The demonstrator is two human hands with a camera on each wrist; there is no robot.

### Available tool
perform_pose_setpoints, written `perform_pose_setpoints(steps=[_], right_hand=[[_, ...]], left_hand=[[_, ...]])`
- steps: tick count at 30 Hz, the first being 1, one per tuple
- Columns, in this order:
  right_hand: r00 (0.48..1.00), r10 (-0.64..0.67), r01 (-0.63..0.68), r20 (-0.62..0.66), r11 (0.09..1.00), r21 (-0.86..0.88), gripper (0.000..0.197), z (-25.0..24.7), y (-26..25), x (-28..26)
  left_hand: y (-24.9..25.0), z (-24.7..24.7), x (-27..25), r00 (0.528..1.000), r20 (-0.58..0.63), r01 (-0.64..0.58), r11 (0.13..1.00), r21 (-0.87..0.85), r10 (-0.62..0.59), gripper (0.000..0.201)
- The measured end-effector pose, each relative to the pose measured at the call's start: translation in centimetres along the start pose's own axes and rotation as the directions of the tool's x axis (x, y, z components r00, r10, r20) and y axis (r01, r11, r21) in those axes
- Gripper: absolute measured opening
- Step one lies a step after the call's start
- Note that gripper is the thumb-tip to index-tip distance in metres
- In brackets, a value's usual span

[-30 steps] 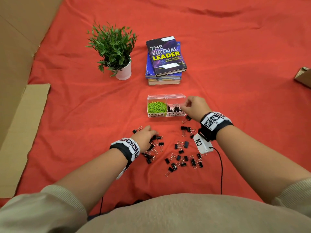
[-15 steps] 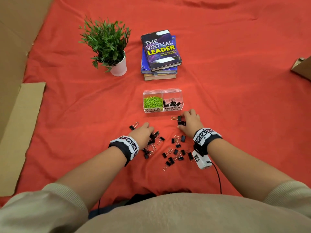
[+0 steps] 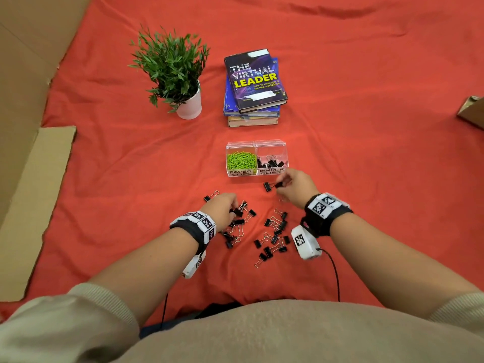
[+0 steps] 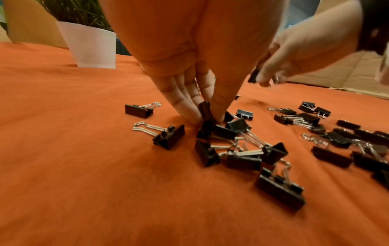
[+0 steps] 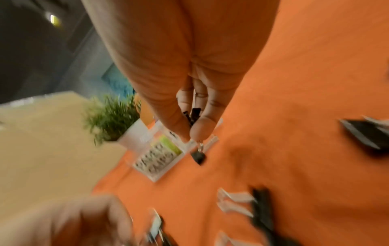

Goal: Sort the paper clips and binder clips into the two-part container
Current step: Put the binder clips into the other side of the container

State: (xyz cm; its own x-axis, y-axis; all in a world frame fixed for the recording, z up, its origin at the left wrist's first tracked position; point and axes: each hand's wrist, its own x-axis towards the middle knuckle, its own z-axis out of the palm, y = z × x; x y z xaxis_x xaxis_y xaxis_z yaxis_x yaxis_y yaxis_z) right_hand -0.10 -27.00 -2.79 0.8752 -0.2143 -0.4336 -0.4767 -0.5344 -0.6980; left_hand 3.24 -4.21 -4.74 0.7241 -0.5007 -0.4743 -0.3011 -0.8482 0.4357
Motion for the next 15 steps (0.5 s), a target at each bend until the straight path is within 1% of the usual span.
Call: perform_pose_setpoints(steps=[2,4,5,7,9,12,13,15], right_hand=[[0.996,-0.029,0.036,-0.088,0.996,0.083,0.021,-1.5,-1.8,1.1],[0.986,-0.068,0.083,-0.154,0.992,0.096,0.021,-2.7,-3.5,2.5],[0.981,-0.088,0.099,-0.171,0.993,0.059,0.019,-3.0,-4.1,3.2],[0.975,-0.130,0.118,-0.178,0.990,-0.077,0.016,-3.2,-4.9,4.3],[0.974,-0.165,0.139,-0.156,0.976,-0.167,0.019,-3.0,-5.2,4.9],[0.974,-0.205,0.173,-0.095,0.947,-0.272,0.028,-2.6,-4.9,5.0],[0.966,-0.244,0.206,-0.085,0.925,-0.319,0.029,-2.5,-4.8,4.8],[0.934,-0.349,0.294,-0.076,0.871,-0.393,0.023,-2.0,-4.6,3.9]], left_hand=[[0.0,-0.1,0.0,1.000,0.000,0.007,1.000,-0.015,-0.007,0.022],[0.3,-0.2,0.0,1.000,0.005,0.021,0.999,-0.032,-0.020,0.023],[0.4,-0.2,0.0,1.000,0.002,0.028,0.999,-0.038,-0.028,0.022],[0.8,-0.2,0.1,0.999,-0.012,0.044,0.998,-0.039,-0.045,0.020],[1.0,0.0,0.3,0.998,-0.016,0.056,0.998,-0.012,-0.056,0.021],[0.9,0.2,0.7,0.998,0.009,0.059,0.997,0.047,-0.059,0.033],[0.9,0.3,0.8,0.998,0.013,0.058,0.996,0.064,-0.059,0.036],[0.9,0.5,1.0,0.998,0.013,0.063,0.995,0.079,-0.064,0.034]])
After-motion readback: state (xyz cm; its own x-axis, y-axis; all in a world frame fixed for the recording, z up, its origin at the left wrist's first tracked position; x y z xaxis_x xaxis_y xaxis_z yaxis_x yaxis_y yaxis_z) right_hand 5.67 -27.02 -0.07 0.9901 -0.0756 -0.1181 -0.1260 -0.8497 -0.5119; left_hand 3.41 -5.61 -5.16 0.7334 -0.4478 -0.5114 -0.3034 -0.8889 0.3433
